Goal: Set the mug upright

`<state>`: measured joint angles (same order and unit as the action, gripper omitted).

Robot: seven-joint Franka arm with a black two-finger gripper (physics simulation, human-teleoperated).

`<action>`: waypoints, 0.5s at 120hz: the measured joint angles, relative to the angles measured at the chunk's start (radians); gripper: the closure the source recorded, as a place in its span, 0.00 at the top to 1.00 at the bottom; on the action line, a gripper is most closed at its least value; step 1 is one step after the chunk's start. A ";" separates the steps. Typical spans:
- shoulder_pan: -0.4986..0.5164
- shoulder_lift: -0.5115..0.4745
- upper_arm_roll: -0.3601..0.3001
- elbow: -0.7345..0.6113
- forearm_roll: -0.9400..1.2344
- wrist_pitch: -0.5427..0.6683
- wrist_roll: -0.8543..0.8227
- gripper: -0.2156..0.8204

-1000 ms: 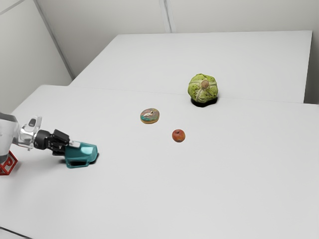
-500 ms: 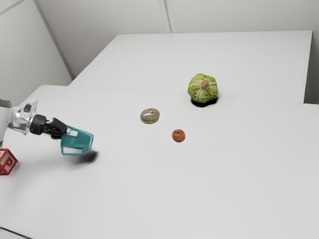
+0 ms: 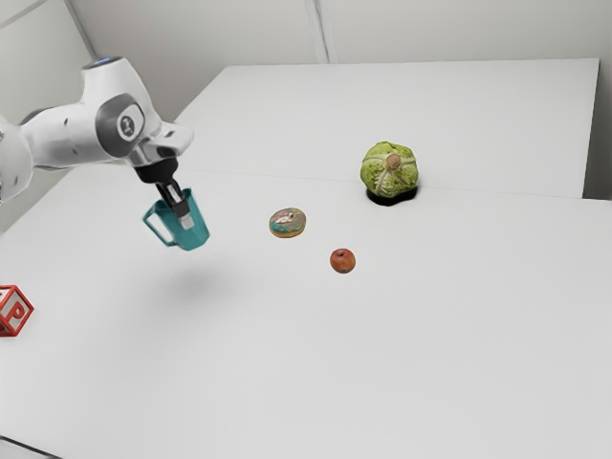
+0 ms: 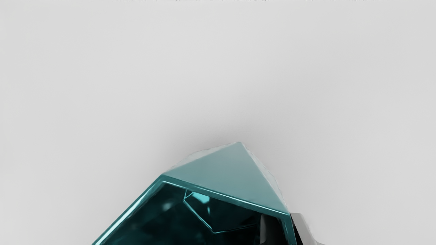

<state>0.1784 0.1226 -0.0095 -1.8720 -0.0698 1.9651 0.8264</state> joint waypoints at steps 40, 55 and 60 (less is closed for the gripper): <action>-0.003 0.076 -0.017 -0.113 0.093 0.227 -0.242 0.04; 0.000 0.085 -0.017 -0.119 0.093 0.254 -0.301 0.22; 0.000 0.086 -0.017 -0.119 0.092 0.260 -0.318 0.31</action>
<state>0.1779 0.2084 -0.0261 -1.9912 0.0219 2.2251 0.5084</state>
